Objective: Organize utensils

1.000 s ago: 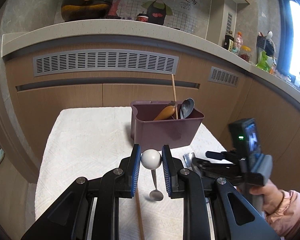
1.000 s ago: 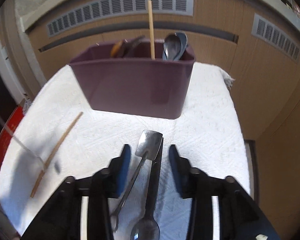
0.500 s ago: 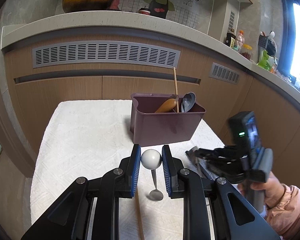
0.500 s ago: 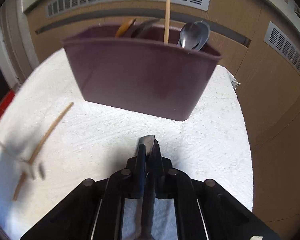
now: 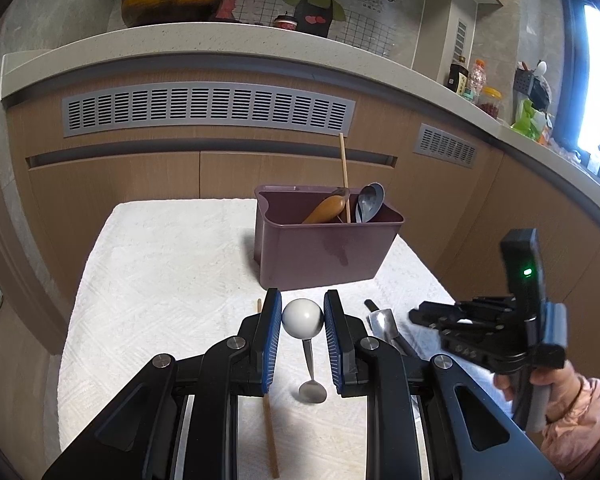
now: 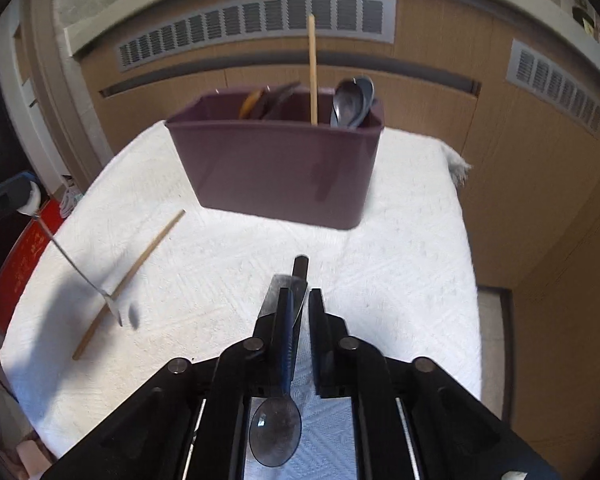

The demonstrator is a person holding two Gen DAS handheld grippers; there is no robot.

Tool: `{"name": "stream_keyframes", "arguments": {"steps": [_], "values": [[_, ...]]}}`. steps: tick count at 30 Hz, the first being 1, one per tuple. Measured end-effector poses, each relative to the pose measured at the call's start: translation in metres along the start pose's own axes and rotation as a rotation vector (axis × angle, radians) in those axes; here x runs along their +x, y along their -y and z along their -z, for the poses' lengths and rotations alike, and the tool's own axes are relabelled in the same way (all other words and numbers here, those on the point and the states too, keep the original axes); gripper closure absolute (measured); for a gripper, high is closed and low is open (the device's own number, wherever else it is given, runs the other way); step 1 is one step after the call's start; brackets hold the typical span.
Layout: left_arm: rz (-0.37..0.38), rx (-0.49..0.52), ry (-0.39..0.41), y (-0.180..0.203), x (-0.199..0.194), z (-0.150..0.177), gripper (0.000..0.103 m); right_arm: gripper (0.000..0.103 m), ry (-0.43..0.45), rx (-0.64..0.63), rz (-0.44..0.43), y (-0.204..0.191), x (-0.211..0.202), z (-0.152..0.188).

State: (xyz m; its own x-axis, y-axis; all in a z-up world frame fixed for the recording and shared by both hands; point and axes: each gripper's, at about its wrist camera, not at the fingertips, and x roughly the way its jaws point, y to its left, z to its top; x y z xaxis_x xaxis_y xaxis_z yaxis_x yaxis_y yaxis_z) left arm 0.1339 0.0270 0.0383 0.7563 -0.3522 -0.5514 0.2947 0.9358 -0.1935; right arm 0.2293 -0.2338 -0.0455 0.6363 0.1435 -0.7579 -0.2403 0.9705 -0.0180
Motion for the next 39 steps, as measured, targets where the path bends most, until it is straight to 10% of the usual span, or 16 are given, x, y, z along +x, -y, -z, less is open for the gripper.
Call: {"name": "stream_keyframes", "arguments": {"steps": [3, 8, 13, 27, 35, 39], "values": [[0.0, -0.001, -0.012, -0.001, 0.002, 0.001, 0.081, 0.05, -0.022, 0.053, 0.032, -0.002, 0.02, 0.006], [0.0, -0.009, -0.02, -0.003, 0.004, 0.001, 0.081, 0.051, -0.068, 0.071, 0.047, -0.006, 0.056, 0.004], [0.0, -0.012, -0.02, -0.005, 0.004, 0.001, 0.081, 0.098, -0.045, -0.033, 0.055, -0.019, 0.049, 0.001], [0.007, 0.01, -0.007, 0.005, -0.003, 0.001, 0.081, 0.102, 0.087, -0.081, 0.004, -0.013, -0.031, -0.004], [0.012, 0.006, -0.028, 0.001, 0.003, 0.001, 0.081, 0.048, -0.038, 0.036, 0.02, -0.002, 0.033, 0.009], [0.011, 0.001, -0.039, -0.001, 0.007, 0.003, 0.08, 0.047, -0.065, 0.046, 0.02, -0.009, 0.052, 0.008]]}}
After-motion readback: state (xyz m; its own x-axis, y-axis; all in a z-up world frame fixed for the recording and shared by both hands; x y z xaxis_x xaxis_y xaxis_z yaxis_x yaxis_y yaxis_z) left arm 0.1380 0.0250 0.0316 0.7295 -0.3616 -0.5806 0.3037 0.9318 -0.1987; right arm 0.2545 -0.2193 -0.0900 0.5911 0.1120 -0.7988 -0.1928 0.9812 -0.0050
